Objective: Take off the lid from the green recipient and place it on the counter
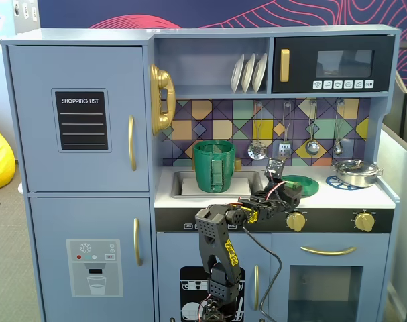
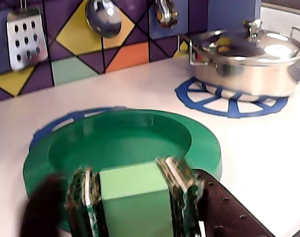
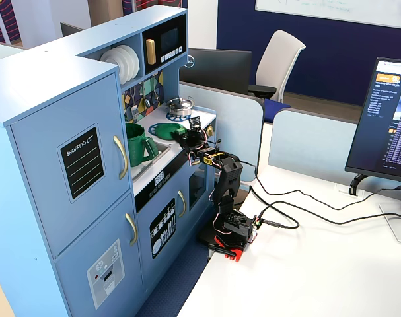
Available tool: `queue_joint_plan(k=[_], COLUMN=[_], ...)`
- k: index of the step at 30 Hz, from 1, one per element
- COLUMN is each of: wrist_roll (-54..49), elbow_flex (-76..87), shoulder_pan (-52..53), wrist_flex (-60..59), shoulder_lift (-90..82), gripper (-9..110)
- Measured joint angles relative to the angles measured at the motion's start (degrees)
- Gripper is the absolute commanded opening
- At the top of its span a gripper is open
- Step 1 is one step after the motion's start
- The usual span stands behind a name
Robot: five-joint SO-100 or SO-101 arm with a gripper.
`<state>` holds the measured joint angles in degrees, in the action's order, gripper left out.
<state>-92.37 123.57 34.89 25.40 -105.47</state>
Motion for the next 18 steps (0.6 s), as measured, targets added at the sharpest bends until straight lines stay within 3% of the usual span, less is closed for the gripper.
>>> queue_joint_plan(k=[8,18], wrist_roll=[0.0,-0.18], elbow_flex=[2.55,11.43], shoulder_pan=[0.0,-3.08], wrist_flex=[-0.7,-12.57], shoulder_lift=[-4.13,-29.0], gripper=[47,43])
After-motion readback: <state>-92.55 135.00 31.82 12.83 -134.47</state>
